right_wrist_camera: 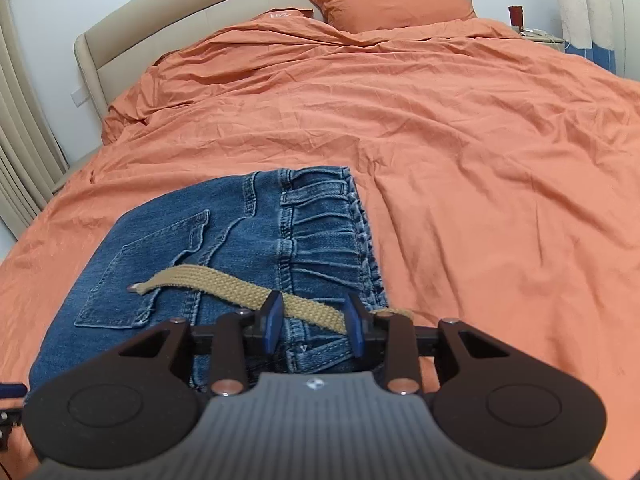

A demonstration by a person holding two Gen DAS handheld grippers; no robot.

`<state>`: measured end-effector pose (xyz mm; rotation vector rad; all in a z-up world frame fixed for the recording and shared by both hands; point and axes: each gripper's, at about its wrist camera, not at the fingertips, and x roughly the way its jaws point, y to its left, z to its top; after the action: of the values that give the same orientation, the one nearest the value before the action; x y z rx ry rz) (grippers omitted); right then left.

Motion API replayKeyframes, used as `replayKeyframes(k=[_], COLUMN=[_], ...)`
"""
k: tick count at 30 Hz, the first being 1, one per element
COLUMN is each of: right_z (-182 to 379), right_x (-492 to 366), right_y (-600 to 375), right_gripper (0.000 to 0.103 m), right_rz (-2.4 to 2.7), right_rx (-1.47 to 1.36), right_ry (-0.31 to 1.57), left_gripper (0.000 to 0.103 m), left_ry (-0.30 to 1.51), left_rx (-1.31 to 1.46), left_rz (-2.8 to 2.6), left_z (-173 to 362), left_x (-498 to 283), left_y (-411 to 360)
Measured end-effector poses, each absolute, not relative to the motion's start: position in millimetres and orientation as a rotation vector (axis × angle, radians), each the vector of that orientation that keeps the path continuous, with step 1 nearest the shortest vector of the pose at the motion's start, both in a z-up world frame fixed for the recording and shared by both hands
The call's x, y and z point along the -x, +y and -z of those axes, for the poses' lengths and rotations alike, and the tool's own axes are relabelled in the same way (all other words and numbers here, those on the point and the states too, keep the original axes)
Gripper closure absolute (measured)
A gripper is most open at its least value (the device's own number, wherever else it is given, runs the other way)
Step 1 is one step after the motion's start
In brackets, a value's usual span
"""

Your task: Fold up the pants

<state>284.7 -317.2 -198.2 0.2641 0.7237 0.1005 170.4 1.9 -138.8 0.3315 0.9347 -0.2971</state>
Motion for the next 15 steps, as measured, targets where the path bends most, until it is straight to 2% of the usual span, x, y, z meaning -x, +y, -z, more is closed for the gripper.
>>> replayKeyframes(k=[2, 5, 8, 11, 15], right_z=[199, 200, 205, 208, 214], right_x=[-285, -286, -289, -290, -294], right_y=[-314, -314, -318, -313, -313], right_gripper=[0.074, 0.074, 0.074, 0.074, 0.074], right_rz=[-0.1, -0.103, -0.111, -0.113, -0.108], right_rx=[-0.238, -0.235, -0.252, -0.214, -0.212], right_ry=[0.719, 0.722, 0.752, 0.774, 0.788], left_gripper=[0.096, 0.098, 0.099, 0.103, 0.103], left_ry=[0.888, 0.858, 0.987, 1.124, 1.142], left_rx=[-0.416, -0.603, -0.707, -0.628, -0.433], left_rz=[0.291, 0.305, 0.363, 0.376, 0.331], left_z=[133, 132, 152, 175, 179], left_x=[-164, -153, -158, -169, -177], left_y=[-9, -26, -24, -13, 7])
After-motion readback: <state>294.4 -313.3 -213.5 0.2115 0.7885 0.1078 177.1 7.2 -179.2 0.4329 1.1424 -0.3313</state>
